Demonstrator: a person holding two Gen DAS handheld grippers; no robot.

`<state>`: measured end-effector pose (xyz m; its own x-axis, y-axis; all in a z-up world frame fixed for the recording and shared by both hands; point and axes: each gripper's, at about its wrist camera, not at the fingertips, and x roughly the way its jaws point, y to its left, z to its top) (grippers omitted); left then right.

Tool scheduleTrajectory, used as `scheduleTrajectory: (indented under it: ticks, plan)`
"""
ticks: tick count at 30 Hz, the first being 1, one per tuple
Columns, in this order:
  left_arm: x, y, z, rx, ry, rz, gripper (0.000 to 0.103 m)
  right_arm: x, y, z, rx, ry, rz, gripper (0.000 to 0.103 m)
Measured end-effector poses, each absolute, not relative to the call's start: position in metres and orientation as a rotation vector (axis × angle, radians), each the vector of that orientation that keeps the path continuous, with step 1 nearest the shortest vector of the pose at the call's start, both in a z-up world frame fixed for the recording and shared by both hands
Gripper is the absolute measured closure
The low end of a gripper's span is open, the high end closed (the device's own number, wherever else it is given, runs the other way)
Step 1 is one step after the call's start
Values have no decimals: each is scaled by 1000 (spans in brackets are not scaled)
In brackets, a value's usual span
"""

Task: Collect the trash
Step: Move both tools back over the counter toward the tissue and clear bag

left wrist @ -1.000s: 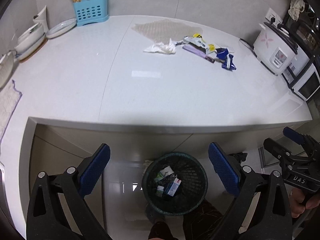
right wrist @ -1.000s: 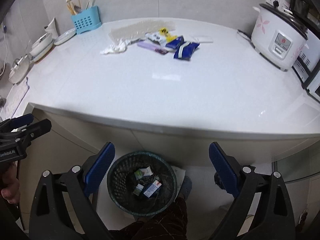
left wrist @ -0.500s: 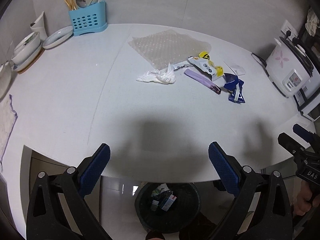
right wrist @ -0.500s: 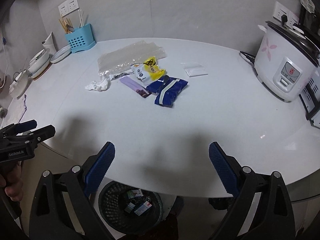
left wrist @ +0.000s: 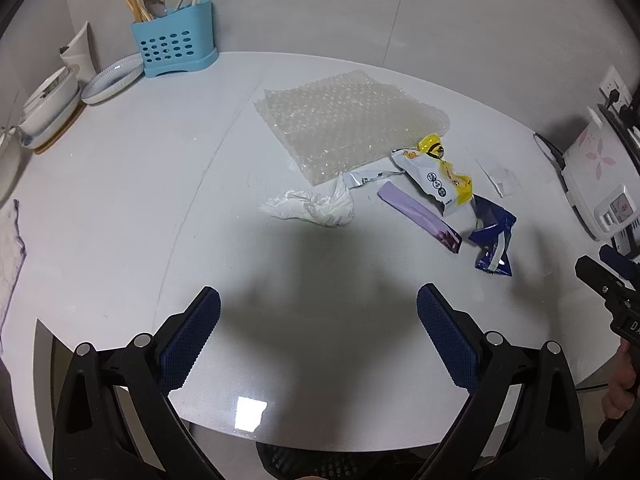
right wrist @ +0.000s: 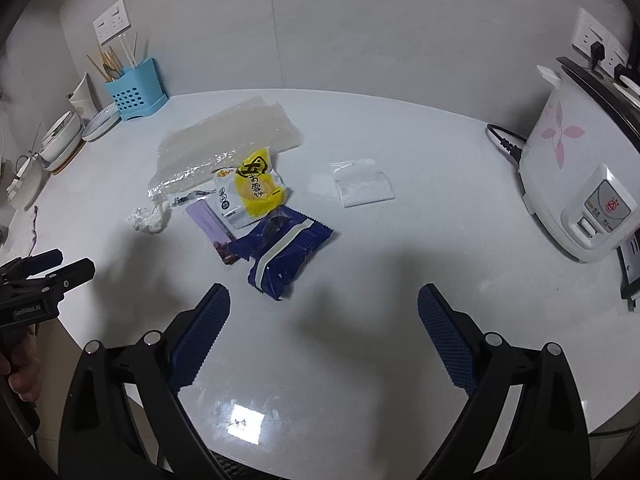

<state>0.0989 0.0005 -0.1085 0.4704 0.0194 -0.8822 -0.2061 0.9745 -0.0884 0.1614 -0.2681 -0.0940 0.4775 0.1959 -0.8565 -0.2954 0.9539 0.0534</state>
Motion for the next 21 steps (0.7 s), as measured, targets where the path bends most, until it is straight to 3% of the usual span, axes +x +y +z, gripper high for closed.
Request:
scheduleTrajectory:
  ticks: [21]
  plan:
    - [168,-7,-140,-202,1147,228,7,256,-276,-122,-164,1077,342,12]
